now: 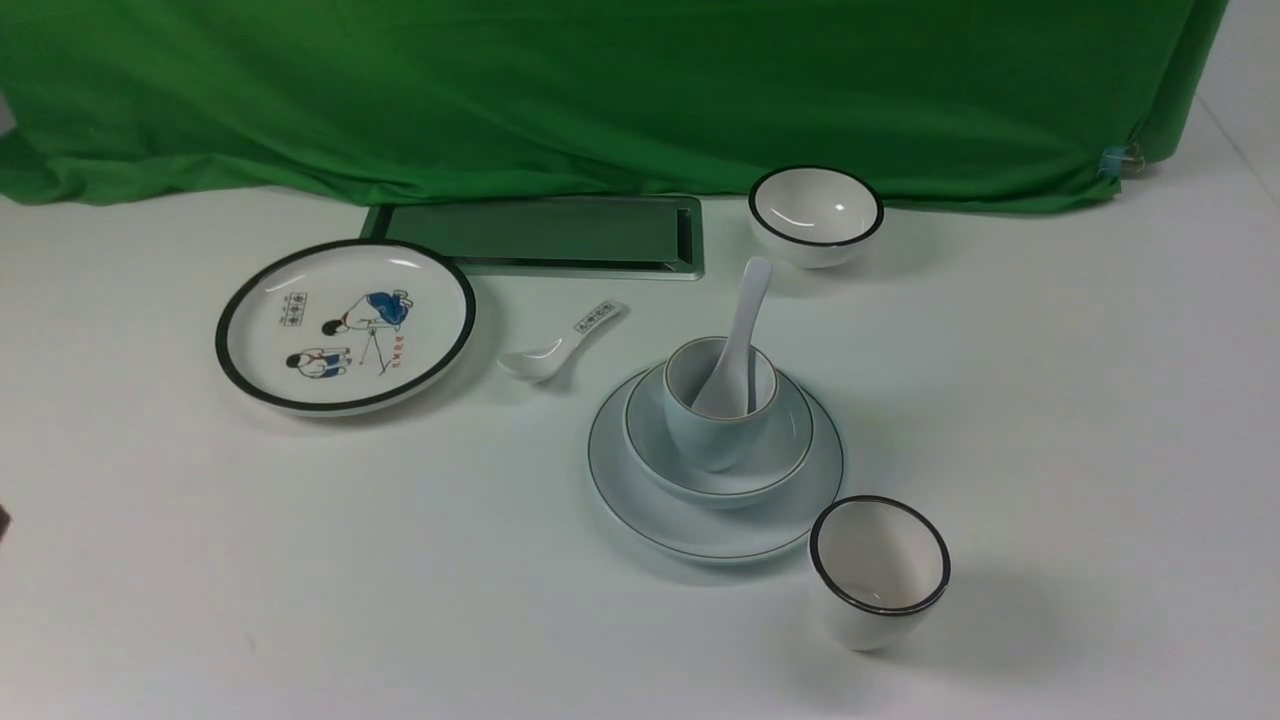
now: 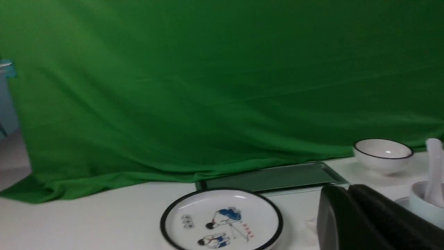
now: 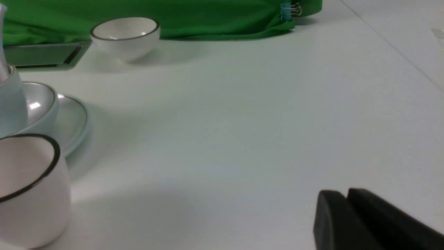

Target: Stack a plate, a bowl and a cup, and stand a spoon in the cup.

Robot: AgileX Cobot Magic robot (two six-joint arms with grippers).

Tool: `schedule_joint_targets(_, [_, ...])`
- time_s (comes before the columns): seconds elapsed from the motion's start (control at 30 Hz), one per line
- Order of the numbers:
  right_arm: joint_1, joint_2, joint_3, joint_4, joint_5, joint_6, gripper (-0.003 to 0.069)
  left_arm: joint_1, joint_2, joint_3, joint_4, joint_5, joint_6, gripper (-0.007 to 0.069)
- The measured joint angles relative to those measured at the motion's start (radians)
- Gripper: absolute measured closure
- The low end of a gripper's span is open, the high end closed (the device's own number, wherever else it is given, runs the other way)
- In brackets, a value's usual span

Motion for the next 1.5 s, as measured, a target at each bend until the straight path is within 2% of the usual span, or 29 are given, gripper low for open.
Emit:
schedule_joint_targets(0.1, [0.0,0.0,0.0,0.0,0.0,0.0,0.0568,0.069,-0.008,0.043,0.0,0.002,-0.043,0.0653])
schedule_joint_targets(0.17, [0.0,0.0,0.0,0.0,0.0,0.0,0.0562,0.15,-0.027,0.1,0.0,0.01,-0.077,0.0653])
schedule_joint_targets(0.27, [-0.001,0.0,0.0,0.0,0.0,0.0,0.0555,0.184,-0.039,0.136,-0.002,0.021,-0.081,0.0653])
schedule_joint_targets(0.5, [-0.002,0.0,0.0,0.0,0.0,0.0,0.0541,0.187,-0.039,0.139,-0.007,0.178,-0.085,0.0653])
schedule_joint_targets(1.5, [-0.002,0.0,0.0,0.0,0.0,0.001,0.0463,0.187,-0.039,0.139,0.029,0.18,-0.057,0.0653])
